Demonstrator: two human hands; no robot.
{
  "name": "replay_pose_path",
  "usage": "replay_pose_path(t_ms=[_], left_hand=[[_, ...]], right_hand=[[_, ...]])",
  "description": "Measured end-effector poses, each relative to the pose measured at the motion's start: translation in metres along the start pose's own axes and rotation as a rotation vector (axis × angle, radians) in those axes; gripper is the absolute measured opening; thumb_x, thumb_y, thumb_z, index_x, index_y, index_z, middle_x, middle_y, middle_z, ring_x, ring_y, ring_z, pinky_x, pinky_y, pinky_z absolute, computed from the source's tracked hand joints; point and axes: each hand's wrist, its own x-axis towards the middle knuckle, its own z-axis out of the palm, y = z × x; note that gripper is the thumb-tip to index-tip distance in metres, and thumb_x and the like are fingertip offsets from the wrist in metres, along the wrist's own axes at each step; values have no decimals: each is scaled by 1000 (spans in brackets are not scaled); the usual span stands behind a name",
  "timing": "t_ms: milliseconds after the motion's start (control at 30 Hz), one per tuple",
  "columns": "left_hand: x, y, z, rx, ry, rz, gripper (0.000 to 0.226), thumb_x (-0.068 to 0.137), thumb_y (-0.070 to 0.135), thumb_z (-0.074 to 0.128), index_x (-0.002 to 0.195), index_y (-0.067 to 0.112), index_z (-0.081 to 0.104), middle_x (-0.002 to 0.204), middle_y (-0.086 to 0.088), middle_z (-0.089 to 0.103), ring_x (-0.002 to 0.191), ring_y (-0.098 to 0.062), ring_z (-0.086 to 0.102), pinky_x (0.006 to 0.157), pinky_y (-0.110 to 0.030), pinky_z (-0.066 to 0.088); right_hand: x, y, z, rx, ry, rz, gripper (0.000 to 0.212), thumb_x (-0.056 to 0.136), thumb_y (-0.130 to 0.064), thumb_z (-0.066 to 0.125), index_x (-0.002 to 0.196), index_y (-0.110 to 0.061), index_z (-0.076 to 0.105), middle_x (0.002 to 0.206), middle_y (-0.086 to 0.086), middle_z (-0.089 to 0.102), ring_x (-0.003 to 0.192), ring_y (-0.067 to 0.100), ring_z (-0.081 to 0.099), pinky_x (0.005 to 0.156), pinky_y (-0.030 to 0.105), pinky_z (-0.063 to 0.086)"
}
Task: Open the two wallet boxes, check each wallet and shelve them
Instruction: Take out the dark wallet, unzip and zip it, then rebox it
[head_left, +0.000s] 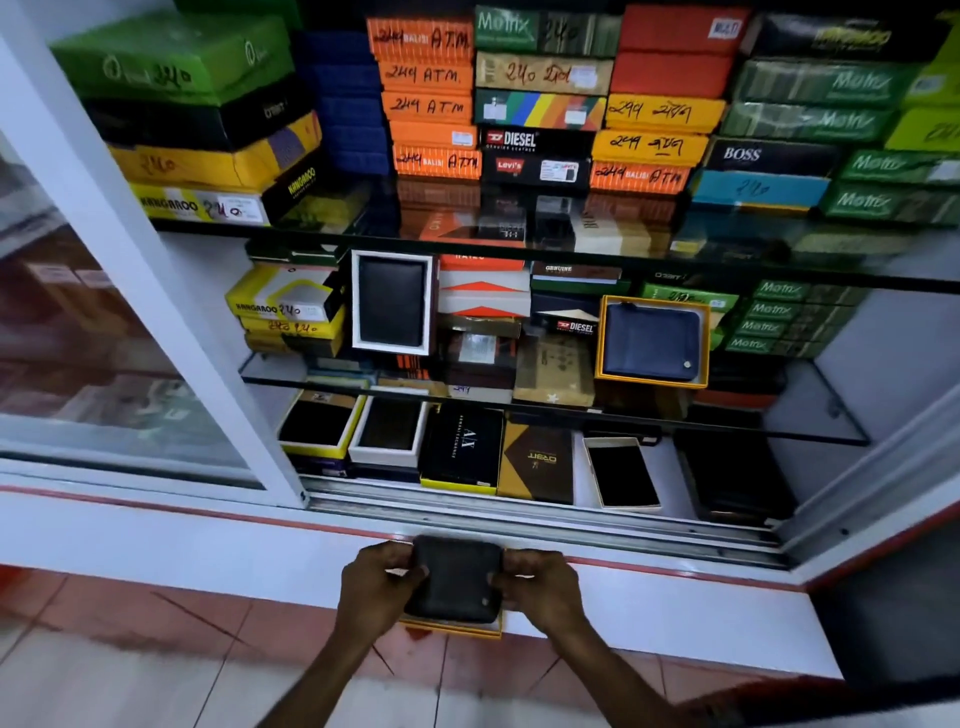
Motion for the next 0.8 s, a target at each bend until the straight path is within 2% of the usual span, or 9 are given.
replay_pose_path(t_ms=[67, 167, 267, 367, 467, 533, 600, 667, 800], left_hand=[[2, -5, 11, 29, 36, -4, 18, 75, 18, 79, 91, 10, 78, 81, 15, 74, 75, -2, 69, 89, -40, 55], [3, -4, 24, 98, 23, -43, 30, 79, 19, 75, 105, 5, 70, 105, -10, 74, 101, -28, 67, 95, -33, 48], [3, -3, 27, 68, 40, -98, 35, 77, 16, 75, 108, 4, 64, 106, -12, 74, 102, -30, 68, 90, -31, 50], [-1, 5, 16, 19, 53, -127, 39, 72, 15, 80, 107, 6, 66, 104, -10, 73, 97, -27, 69, 89, -30, 50], [-7, 28, -5, -63, 92, -84, 28, 66, 12, 81, 93, 15, 75, 90, 3, 74, 85, -15, 70, 86, -34, 57], [-10, 53, -23, -93, 113, -21, 26, 64, 11, 81, 88, 21, 76, 84, 7, 75, 74, -4, 68, 72, -18, 54], [-9, 83, -41, -155, 138, 57, 29, 65, 9, 82, 90, 23, 74, 84, 9, 76, 68, 0, 68, 62, -9, 51], [-6, 116, -57, -250, 159, 131, 32, 66, 6, 81, 94, 20, 74, 84, 7, 77, 66, -1, 68, 65, -13, 54], [28, 173, -69, -328, 232, 275, 40, 63, 15, 84, 101, 18, 73, 89, 1, 77, 75, -18, 73, 72, -30, 60]], right_hand=[[6, 9, 6, -96, 29, 11, 34, 71, -11, 83, 62, -39, 66, 62, -18, 70, 56, -3, 68, 62, 17, 58], [17, 25, 10, -185, 94, 37, 32, 66, -20, 85, 62, -44, 62, 81, -7, 74, 79, 20, 73, 79, 37, 61], [32, 48, 10, -113, 67, 91, 21, 62, -19, 85, 65, -31, 69, 85, 3, 77, 81, 26, 74, 77, 49, 62], [20, 34, 3, -54, 85, 62, 18, 64, -14, 84, 74, -24, 73, 85, 4, 78, 79, 25, 75, 75, 50, 62], [0, -3, -12, 37, 127, 16, 17, 72, -5, 81, 88, -9, 76, 93, 13, 78, 79, 29, 75, 67, 42, 63], [-13, -35, -26, 92, 155, -82, 16, 76, -2, 78, 91, -9, 76, 90, 9, 78, 80, 28, 75, 63, 36, 62], [-27, -74, -43, 133, 151, -203, 18, 77, -2, 76, 90, -15, 76, 80, -3, 79, 74, 13, 76, 60, 26, 61], [-36, -114, -58, 186, 151, -303, 22, 78, 0, 76, 93, -16, 76, 76, -5, 78, 70, 6, 73, 61, 22, 60], [-19, -177, -86, 206, 222, -455, 25, 79, -4, 76, 100, -16, 73, 85, -1, 76, 74, 10, 71, 72, 29, 60]])
